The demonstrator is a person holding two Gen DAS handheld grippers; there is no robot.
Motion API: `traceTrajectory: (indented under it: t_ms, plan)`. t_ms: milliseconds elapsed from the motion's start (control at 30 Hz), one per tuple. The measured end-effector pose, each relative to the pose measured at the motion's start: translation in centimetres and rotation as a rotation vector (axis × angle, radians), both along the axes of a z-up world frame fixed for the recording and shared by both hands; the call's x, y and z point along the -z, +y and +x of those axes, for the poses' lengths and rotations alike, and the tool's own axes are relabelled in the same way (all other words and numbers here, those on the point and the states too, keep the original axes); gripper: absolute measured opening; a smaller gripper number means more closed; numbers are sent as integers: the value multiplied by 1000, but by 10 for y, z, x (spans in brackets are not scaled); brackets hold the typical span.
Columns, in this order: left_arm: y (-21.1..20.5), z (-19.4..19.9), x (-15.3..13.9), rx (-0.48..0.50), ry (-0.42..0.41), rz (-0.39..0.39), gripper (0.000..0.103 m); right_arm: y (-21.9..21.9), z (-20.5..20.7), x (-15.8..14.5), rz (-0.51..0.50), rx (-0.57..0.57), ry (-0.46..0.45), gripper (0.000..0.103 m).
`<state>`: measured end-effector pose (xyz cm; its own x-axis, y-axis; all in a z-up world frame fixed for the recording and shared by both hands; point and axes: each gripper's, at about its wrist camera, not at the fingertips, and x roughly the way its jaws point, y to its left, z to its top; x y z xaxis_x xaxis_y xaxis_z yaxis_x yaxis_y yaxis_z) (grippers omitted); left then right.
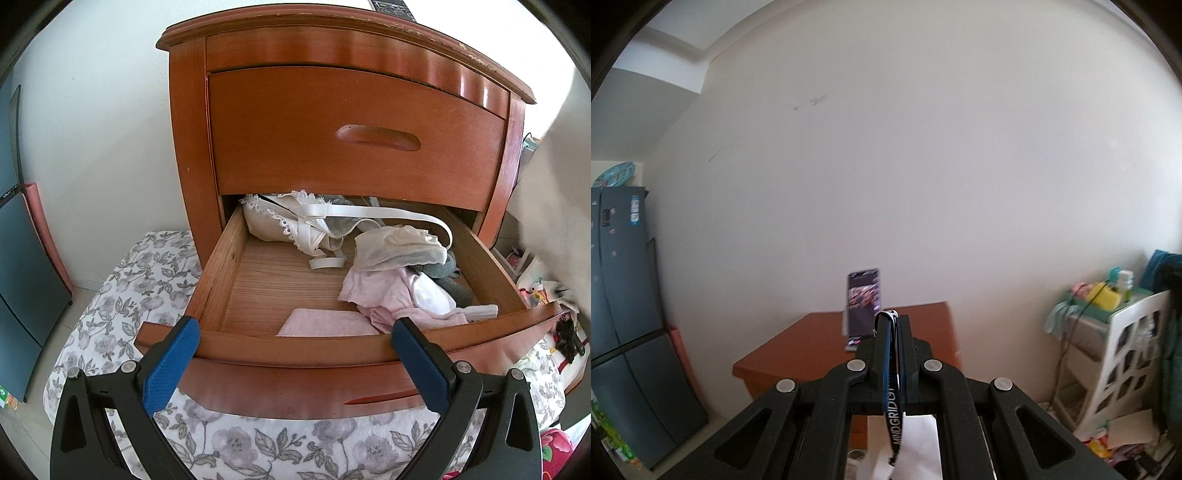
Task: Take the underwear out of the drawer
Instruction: 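Lift the white garment with black band out of the drawer with the right gripper, then carry the white banded garment over the bed with the right gripper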
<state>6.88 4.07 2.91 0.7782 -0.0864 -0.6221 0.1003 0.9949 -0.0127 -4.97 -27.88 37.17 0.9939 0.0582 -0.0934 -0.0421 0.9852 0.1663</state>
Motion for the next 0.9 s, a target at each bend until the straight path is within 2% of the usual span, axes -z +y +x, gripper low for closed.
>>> traceTrajectory:
  t_ms: [233, 400, 600, 900]
  plan:
    - [0, 0, 0, 0, 0, 0, 103, -29, -22, -19, -30, 104, -30, 3]
    - [0, 0, 0, 1, 0, 0, 103, -53, -15, -7, -34, 185, 29, 3]
    - [0, 0, 0, 1, 0, 0, 103, -88, 5, 37, 27, 237, 167, 3]
    - [0, 0, 0, 1, 0, 0, 103, -106, 51, 137, 57, 234, 441, 3]
